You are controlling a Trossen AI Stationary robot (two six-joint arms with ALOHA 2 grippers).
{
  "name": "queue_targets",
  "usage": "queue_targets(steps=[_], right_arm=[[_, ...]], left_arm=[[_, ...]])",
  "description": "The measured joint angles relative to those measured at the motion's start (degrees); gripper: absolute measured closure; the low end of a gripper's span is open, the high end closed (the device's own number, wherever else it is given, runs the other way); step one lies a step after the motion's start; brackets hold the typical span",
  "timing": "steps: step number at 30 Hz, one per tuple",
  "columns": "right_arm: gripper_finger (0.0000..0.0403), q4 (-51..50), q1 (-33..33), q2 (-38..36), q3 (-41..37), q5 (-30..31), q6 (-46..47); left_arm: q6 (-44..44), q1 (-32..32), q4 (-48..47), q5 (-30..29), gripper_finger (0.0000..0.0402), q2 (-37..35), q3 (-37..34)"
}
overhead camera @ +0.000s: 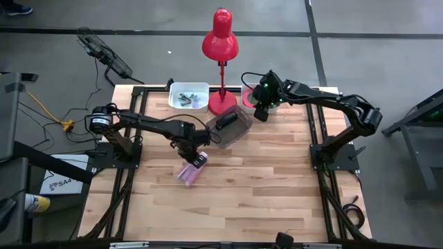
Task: Pick and place Stapler, Stapler remover, tape
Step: Put the pink stapler into the black bin
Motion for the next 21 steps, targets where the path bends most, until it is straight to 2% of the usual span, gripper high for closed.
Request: queue_targets(steps=[7, 15, 21], right_arm=[[0.0236, 0.32, 1.05, 0.00, 0.00, -4.52, -0.06], [0.0236, 1.63, 4.27, 0.00, 0.00, -6.33, -1.07], [0.0236, 0.86, 7.02, -0.43, 0.00, -10.46, -2.32]], left_arm=[[2.55, -0.02, -3.13, -3.81, 0.0401, 0.17, 3.33], [2.62, -0.02, -3.43, -3.97, 0.0397, 0.13, 3.30], [2.82, -0.03, -5.49, 0.15, 0.0397, 0.09, 3.35]])
